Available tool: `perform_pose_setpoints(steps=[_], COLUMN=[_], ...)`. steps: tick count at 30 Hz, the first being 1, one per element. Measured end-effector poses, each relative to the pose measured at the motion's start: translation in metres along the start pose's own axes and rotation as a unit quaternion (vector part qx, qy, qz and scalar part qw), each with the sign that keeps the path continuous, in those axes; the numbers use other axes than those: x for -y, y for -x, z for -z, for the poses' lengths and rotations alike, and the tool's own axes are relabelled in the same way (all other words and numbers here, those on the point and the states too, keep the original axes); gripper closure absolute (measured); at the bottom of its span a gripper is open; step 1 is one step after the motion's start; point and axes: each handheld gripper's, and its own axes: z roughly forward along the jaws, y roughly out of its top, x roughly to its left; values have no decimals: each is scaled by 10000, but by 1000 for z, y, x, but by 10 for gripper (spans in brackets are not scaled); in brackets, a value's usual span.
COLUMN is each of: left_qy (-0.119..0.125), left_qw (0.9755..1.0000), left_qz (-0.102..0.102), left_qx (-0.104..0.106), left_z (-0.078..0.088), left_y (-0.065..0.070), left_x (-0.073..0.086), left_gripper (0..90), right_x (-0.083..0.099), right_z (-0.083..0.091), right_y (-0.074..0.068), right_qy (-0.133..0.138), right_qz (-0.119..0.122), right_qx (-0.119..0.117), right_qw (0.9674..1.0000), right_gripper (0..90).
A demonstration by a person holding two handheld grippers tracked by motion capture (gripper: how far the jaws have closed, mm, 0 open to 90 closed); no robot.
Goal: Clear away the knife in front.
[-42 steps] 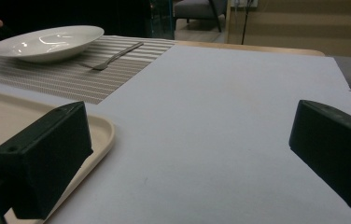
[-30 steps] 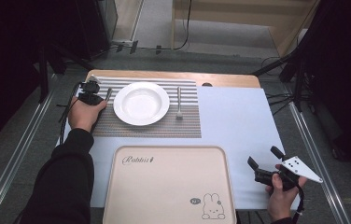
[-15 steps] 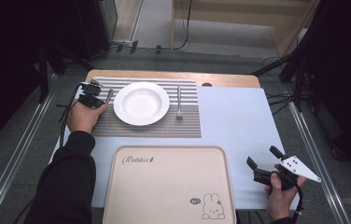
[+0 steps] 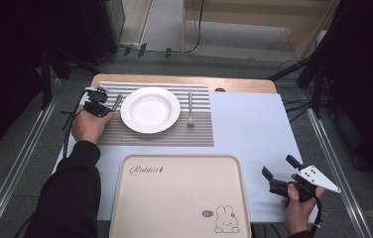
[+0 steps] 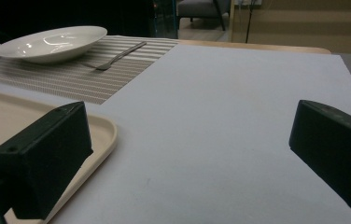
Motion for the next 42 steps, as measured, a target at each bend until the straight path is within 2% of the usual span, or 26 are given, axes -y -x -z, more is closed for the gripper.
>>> perform_pose_setpoints(steps=[3,6,11,14,22,30,42], left_qy=[49,148,280,402,650,806,1037], left_qw=[9999,9999,9996,9991,9975,9961,9924], left_qz=[-58,39,8,107,152,-32,-278], left_qx=[-123,11,0,119,229,361,603], left_z=[2,7,15,19,32,49,71], left_y=[1,-1,-2,-3,-4,3,24], left_x=[1,1,3,5,11,20,35], left_gripper=[803,803,802,802,802,802,801], right_x=[0,0,0,0,-1,-1,-1], right_z=[0,0,1,0,0,-1,-1], right_y=[-1,0,0,-1,0,-1,-2], right_qy=[-14,-10,6,-19,-17,-24,-46], right_qz=[7,15,-3,8,-3,32,55], right_qx=[4,7,2,2,1,-5,10], right_qw=[10000,10000,10000,10000,10000,10000,10000], right_gripper=[0,0,0,0,0,0,0])
